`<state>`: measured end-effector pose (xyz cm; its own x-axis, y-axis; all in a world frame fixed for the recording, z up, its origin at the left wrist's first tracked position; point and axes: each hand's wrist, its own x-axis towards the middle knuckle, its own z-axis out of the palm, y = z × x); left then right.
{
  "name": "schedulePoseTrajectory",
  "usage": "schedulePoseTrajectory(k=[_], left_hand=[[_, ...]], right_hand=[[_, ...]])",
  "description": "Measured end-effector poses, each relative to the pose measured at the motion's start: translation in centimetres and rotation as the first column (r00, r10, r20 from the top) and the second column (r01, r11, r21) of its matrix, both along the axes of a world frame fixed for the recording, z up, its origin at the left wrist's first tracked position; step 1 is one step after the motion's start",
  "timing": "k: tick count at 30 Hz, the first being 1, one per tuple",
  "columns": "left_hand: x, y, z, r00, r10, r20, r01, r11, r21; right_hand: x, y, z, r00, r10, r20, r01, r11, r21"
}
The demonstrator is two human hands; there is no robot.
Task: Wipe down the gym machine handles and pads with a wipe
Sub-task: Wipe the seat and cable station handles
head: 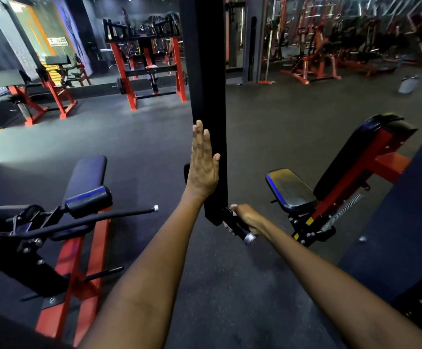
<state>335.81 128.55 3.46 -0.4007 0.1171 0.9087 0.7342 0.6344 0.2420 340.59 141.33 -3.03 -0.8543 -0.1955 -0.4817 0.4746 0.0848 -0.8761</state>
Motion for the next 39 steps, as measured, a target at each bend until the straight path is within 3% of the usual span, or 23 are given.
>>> schedulePoseTrajectory(k=[5,11,13,15,17,18,20,22,24,29,32,35,39], left_hand=[[0.2,-0.3,-0.1,1.0,0.011,-0.002,-0.011,1.0,-0.018],[0.2,-0.5,-0.1,1.0,0.014,0.01,-0.014,1.0,-0.027],[0.3,-0.5,-0.1,1.0,0.016,0.015,-0.015,1.0,-0.027],[0.2,-0.5,-0.2,1.0,0.017,0.013,-0.017,1.0,-0.018],[0.1,-0.3,-0.2,1.0,0.02,0.003,-0.02,1.0,-0.016],[0.1,-0.2,-0.2,1.0,0.023,0.001,-0.023,1.0,-0.017],[0.0,-0.2,-0.1,1.0,0.025,0.01,-0.024,0.999,-0.023],[0.1,-0.2,-0.2,1.0,0.028,0.013,-0.027,0.999,-0.028],[0.2,-0.2,-0.3,0.999,0.029,0.017,-0.028,0.999,-0.032],[0.1,-0.3,-0.3,0.999,0.028,0.027,-0.027,0.999,-0.04],[0.1,-0.1,-0.4,0.999,0.031,0.018,-0.03,0.999,-0.034],[0.1,-0.1,-0.3,1.0,0.022,0.014,-0.021,0.999,-0.031],[-0.1,-0.3,-0.4,1.0,0.029,-0.003,-0.03,0.998,-0.056]], right_hand=[[1.0,2.3,-1.5,0.983,0.149,0.103,-0.141,0.986,-0.087],[3.6,4.2,-3.8,0.984,0.066,0.165,-0.048,0.993,-0.108],[4.4,5.6,-4.1,0.997,0.026,0.076,-0.028,0.999,0.028],[3.9,6.9,-4.4,0.978,-0.032,-0.205,0.091,0.954,0.287],[2.6,6.6,-3.7,0.861,-0.074,-0.503,0.281,0.894,0.35],[2.3,5.7,-2.9,0.795,-0.024,-0.606,0.297,0.887,0.353],[1.9,3.3,-2.0,0.664,0.238,-0.709,0.184,0.867,0.464],[2.2,2.1,-2.9,0.545,0.538,-0.643,0.046,0.747,0.663],[2.9,3.5,-4.2,0.399,0.681,-0.614,0.053,0.651,0.757],[5.9,9.2,-4.0,0.197,0.79,-0.58,-0.009,0.593,0.805],[5.4,9.6,-2.6,0.051,0.778,-0.626,0.146,0.614,0.776],[3.5,5.9,-1.5,0.004,0.765,-0.643,0.285,0.616,0.734],[1.4,2.2,-2.9,-0.035,0.899,-0.437,0.302,0.426,0.853]])
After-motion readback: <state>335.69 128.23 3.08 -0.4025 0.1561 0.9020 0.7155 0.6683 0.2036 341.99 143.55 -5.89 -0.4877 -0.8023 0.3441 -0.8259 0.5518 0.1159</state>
